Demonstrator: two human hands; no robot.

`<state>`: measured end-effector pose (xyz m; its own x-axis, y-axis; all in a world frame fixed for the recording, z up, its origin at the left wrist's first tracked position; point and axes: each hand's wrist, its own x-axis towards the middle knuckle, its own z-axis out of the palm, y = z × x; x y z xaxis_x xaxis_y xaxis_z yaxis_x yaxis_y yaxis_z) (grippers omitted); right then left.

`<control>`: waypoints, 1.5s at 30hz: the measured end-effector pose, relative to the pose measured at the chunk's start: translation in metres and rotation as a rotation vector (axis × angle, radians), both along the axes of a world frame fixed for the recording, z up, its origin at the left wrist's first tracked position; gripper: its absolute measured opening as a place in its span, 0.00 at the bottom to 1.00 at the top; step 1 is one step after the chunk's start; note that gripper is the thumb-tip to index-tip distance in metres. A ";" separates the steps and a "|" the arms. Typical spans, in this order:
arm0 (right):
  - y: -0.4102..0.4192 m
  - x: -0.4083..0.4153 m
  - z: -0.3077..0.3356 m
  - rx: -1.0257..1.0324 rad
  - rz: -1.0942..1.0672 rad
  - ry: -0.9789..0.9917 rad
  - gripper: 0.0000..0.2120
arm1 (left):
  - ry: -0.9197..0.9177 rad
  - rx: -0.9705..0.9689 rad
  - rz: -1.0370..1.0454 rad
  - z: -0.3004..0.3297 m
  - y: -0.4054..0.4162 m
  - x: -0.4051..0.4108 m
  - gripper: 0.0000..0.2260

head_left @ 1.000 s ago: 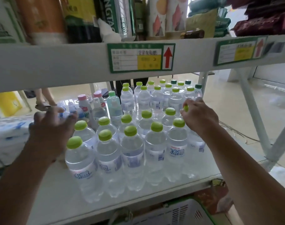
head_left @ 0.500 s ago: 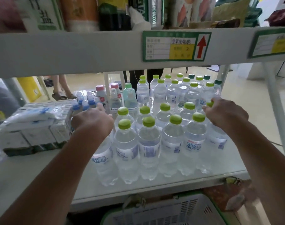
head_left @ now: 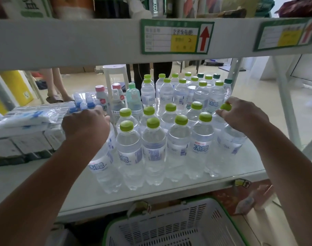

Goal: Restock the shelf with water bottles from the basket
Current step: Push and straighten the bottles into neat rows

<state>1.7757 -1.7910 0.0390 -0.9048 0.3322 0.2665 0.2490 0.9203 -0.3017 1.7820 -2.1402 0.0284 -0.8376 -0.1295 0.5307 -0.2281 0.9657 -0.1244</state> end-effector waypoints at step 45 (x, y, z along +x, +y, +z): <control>-0.001 -0.029 -0.014 -0.297 0.076 0.272 0.13 | -0.144 0.605 0.031 0.008 0.011 -0.012 0.18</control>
